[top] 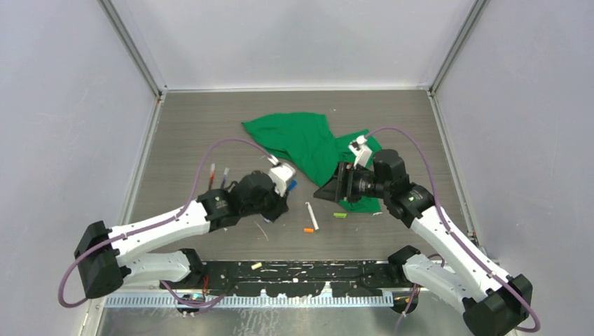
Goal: Insert the pens into the pen caps
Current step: Place the pen at the center of the board.
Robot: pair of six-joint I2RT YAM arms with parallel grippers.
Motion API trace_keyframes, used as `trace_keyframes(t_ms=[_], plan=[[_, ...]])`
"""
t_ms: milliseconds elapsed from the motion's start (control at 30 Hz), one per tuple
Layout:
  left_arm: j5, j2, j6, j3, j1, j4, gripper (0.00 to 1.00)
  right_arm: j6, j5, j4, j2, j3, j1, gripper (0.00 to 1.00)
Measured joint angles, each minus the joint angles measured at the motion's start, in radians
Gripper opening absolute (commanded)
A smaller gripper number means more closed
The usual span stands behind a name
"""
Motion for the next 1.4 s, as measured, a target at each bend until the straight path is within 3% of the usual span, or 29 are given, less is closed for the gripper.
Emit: trace_keyframes(t_ms=[233, 333, 400, 567, 700, 933, 1100, 1300, 1400], plan=[[-0.074, 0.065, -0.019, 0.001, 0.446, -0.072, 0.0, -0.039, 0.073, -0.001, -0.019, 0.023, -0.095, 0.75], [-0.069, 0.191, -0.019, 0.021, 0.633, -0.091, 0.0, -0.051, 0.079, -0.002, -0.022, 0.023, -0.097, 0.74], [-0.07, 0.287, -0.016, 0.051, 0.694, -0.122, 0.0, -0.06, 0.08, -0.005, -0.029, 0.023, -0.097, 0.74], [-0.073, 0.445, 0.008, 0.126, 0.721, -0.199, 0.09, -0.068, 0.085, -0.017, -0.072, 0.016, -0.098, 0.74], [-0.068, 0.477, 0.018, 0.149, 0.745, -0.231, 0.22, -0.066, 0.089, -0.019, -0.099, -0.003, -0.098, 0.74], [-0.063, 0.529, 0.029, 0.179, 0.778, -0.269, 0.36, -0.059, 0.095, -0.03, -0.105, -0.043, -0.098, 0.74], [-0.072, 0.538, 0.032, 0.193, 0.779, -0.283, 0.5, -0.055, 0.095, -0.038, -0.108, -0.044, -0.098, 0.74], [-0.074, 0.528, 0.032, 0.194, 0.78, -0.298, 0.73, -0.06, 0.1, -0.055, -0.115, -0.044, -0.098, 0.74], [-0.064, 0.466, 0.029, 0.193, 0.779, -0.316, 0.78, -0.08, 0.122, -0.084, -0.12, -0.044, -0.098, 0.71]])
